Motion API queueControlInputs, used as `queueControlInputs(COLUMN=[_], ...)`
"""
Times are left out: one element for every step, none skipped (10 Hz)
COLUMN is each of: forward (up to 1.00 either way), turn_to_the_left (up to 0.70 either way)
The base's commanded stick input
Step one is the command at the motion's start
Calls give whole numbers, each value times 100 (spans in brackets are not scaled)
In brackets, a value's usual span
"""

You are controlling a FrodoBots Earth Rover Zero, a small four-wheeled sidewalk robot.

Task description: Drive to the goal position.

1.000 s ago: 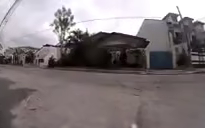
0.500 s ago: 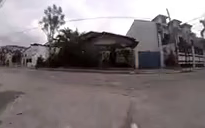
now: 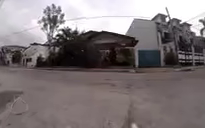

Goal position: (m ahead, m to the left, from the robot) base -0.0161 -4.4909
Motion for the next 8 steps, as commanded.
queueControlInputs(forward=[0, 0, 0, 0, 0, 0, 0, 0], turn_to_the_left=[-45, -45, -45, -45, -45, -45, -45, -45])
